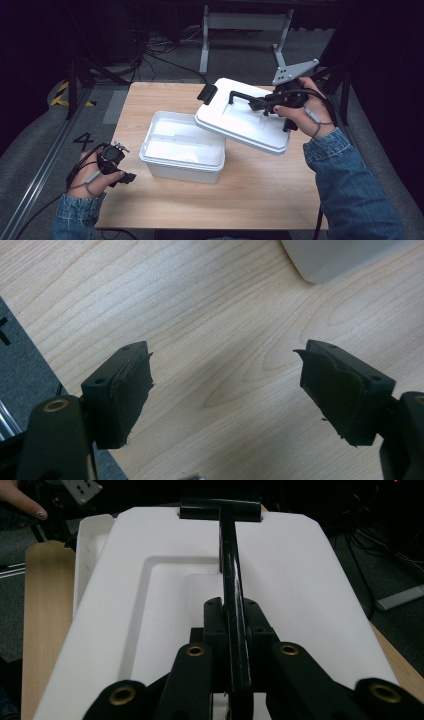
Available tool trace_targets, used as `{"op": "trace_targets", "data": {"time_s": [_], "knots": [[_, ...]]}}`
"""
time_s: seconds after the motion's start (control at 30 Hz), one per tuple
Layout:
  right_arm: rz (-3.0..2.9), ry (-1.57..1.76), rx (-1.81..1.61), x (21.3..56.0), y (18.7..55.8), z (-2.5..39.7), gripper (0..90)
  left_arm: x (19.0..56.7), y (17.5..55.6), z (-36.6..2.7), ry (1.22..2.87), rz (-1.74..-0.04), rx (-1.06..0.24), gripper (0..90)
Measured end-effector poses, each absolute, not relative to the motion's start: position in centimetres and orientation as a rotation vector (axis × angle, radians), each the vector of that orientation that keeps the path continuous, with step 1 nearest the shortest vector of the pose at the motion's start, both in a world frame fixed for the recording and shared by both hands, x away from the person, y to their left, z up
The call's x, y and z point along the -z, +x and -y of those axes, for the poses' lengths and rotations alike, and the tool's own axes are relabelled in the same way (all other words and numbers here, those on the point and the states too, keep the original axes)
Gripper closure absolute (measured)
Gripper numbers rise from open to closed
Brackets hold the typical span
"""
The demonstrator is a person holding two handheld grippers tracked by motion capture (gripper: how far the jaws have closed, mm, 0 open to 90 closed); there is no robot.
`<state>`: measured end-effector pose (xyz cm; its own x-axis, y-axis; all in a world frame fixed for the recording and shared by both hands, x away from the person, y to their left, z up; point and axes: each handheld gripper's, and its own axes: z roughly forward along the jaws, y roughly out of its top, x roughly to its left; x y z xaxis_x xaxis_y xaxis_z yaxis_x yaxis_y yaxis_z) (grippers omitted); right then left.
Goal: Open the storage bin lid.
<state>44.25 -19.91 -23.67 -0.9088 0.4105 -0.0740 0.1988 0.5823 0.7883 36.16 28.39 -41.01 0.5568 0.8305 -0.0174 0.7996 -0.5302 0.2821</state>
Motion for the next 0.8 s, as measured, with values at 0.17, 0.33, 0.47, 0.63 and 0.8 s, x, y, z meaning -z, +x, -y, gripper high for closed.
{"op": "trace_targets", "data": {"time_s": [0.17, 0.33, 0.47, 0.63, 0.8], "knots": [[-2.547, 0.565, -1.227, 24.1, 44.5, 22.0, 84.5, 41.1, 36.2, -28.5, 2.533, -1.355, -0.176, 21.6], [-2.524, 0.647, -1.211, 24.9, 45.1, 24.2, 84.5, 41.1, 36.2, -28.4, 2.535, -1.361, -0.172, 21.5], [-2.504, 0.710, -1.201, 26.0, 45.7, 25.6, 84.5, 41.1, 36.2, -28.5, 2.536, -1.364, -0.173, 21.4], [-2.490, 0.763, -1.182, 27.1, 46.4, 26.8, 84.5, 41.3, 36.2, -28.6, 2.531, -1.373, -0.166, 21.2], [-2.471, 0.815, -1.166, 28.8, 47.2, 28.2, 84.5, 41.3, 36.3, -28.7, 2.526, -1.377, -0.164, 20.8]]}}
